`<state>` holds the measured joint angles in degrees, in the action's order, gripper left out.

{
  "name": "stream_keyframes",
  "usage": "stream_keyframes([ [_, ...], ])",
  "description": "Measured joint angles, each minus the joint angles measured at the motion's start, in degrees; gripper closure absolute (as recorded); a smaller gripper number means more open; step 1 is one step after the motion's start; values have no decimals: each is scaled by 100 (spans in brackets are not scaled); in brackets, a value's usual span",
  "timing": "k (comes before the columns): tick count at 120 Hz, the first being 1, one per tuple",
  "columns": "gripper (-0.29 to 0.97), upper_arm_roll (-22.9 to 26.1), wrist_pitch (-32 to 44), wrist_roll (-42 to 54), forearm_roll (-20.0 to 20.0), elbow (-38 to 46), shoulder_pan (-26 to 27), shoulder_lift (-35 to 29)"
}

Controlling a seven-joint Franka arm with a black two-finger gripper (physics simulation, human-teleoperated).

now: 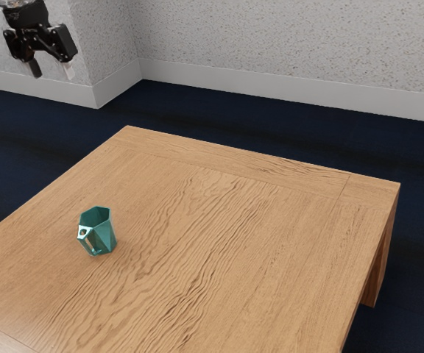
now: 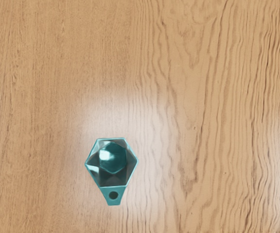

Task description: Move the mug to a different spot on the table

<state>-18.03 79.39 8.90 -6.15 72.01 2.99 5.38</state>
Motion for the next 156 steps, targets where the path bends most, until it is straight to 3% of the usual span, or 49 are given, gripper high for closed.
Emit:
stream_keyframes([
  [17,2,-47,231,65,23,576,310,-112],
  [30,2,177,729,91,217,2617,187,-1525],
  [43,2,579,1247,93,357,3864,-291,-1912],
  [64,2,665,2185,60,435,4760,-361,-1510],
  [103,2,684,3449,-625,423,5248,-321,-529],
  [121,2,875,4470,-1042,447,6074,-410,-715],
  [142,3,966,5831,-1399,926,6498,-385,-617],
  [153,-10,1013,6238,-1548,995,6730,-424,-595],
  [156,-5,996,6319,-1577,998,6786,-416,-600],
])
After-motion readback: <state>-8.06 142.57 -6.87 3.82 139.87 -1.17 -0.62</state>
